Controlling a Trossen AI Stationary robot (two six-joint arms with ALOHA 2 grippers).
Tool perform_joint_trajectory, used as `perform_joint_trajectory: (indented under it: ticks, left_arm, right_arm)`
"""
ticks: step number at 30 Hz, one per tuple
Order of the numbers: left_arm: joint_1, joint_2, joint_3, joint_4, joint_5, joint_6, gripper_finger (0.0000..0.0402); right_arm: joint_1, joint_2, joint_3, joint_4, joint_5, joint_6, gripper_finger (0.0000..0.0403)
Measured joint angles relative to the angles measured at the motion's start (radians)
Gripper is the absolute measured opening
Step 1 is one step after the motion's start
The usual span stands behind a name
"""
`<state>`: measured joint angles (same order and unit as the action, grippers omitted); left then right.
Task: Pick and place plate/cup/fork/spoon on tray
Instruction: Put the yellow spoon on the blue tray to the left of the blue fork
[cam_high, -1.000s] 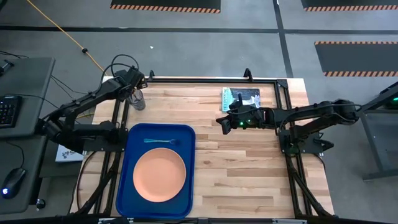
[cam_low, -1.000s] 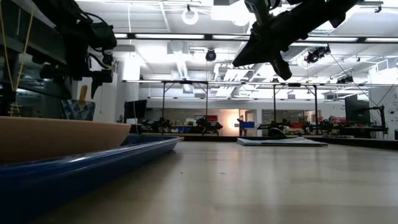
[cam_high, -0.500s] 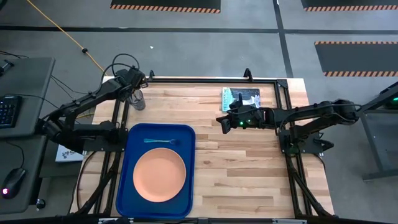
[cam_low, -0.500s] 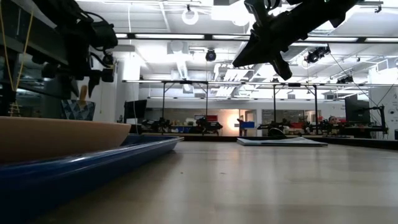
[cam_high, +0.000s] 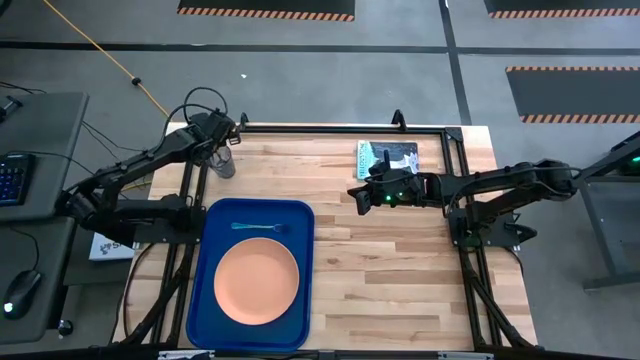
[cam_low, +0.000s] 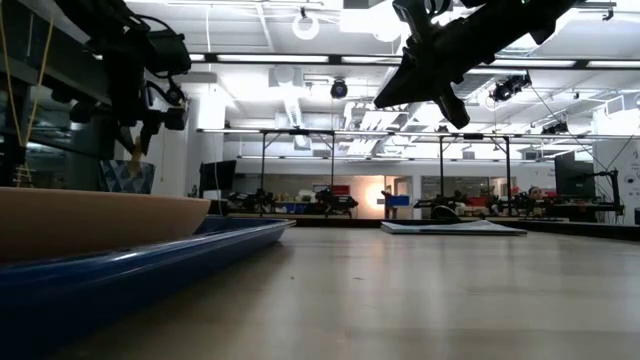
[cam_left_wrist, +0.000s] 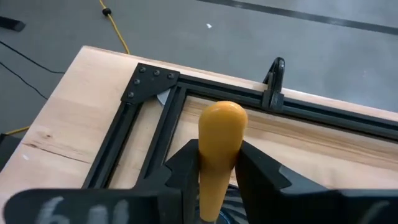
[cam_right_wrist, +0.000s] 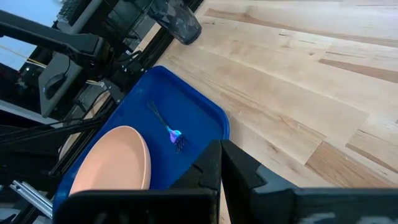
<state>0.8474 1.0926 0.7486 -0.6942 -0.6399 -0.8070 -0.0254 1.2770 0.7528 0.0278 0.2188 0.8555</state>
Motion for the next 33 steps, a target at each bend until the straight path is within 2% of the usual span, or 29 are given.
perform_joint_trajectory:
  ticks: [8, 15, 25, 33]
  left_arm:
    - [0.0, -0.09, 0.0, -0.003, -0.001, 0.016, 0.0067]
    - [0.0, -0.198, 0.0, -0.005, -0.001, 0.046, 0.008]
    - [-0.027, -0.342, 0.0, -0.004, 0.025, 0.122, 0.0072]
    - [-0.069, -0.468, 0.001, 0.014, 0.002, 0.138, 0.0068]
  right_arm:
    - [0.0, 0.0, 0.0, 0.0, 0.018, 0.0, 0.0]
    - [0.0, 0.0, 0.0, 0.0, 0.018, 0.0, 0.0]
    - [0.0, 0.0, 0.0, 0.0, 0.018, 0.0, 0.0]
    - [0.0, 0.0, 0.0, 0.0, 0.018, 0.005, 0.0]
